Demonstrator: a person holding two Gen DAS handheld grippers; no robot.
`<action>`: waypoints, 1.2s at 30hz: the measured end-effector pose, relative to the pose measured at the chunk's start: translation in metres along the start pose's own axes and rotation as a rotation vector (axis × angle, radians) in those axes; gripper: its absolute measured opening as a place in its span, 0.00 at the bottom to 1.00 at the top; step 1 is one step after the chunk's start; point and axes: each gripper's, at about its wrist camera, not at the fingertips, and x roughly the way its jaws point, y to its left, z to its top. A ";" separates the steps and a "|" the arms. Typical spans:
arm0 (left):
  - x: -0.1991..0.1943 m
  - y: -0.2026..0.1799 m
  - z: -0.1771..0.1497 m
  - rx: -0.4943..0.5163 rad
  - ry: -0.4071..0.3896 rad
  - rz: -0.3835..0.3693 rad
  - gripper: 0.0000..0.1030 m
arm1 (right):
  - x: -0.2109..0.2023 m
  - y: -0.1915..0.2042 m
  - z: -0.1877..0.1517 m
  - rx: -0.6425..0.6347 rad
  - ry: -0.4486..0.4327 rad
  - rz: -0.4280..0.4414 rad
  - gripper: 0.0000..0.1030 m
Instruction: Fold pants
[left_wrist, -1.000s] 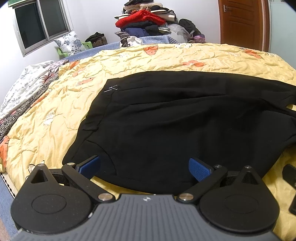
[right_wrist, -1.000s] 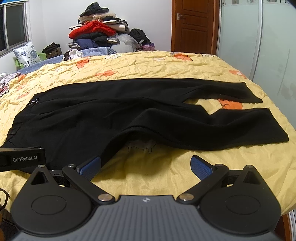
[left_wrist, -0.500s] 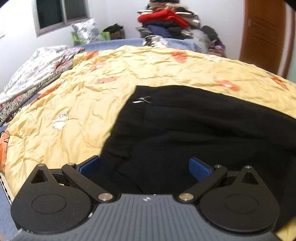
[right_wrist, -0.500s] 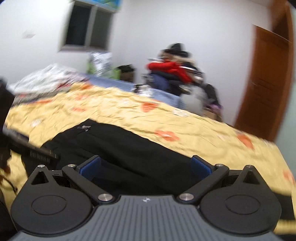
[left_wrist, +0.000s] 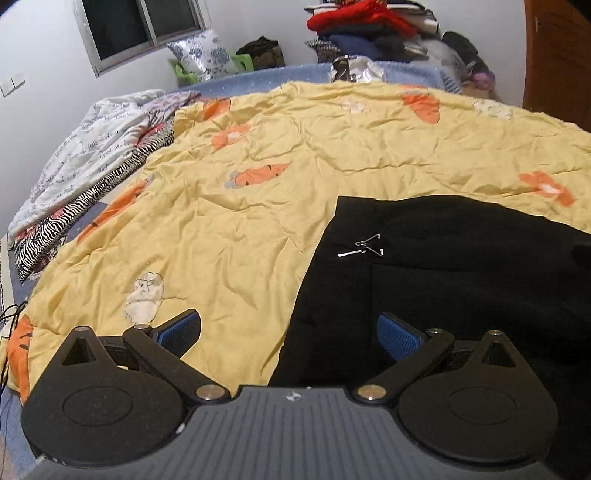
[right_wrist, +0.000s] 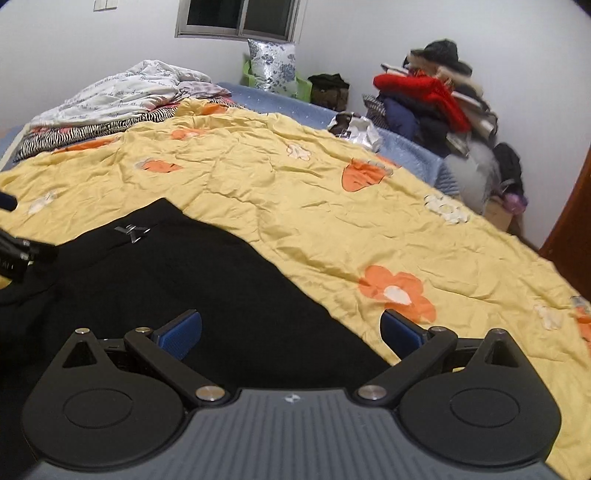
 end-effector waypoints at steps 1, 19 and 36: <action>0.005 0.000 0.002 -0.001 0.010 0.002 1.00 | 0.004 -0.003 0.001 0.005 0.002 0.002 1.00; 0.032 0.000 0.010 0.004 0.056 0.083 1.00 | 0.042 0.001 0.012 -0.138 -0.016 0.108 1.00; 0.056 0.005 0.061 -0.095 0.123 -0.193 0.98 | 0.123 -0.036 0.036 -0.032 0.165 0.391 0.30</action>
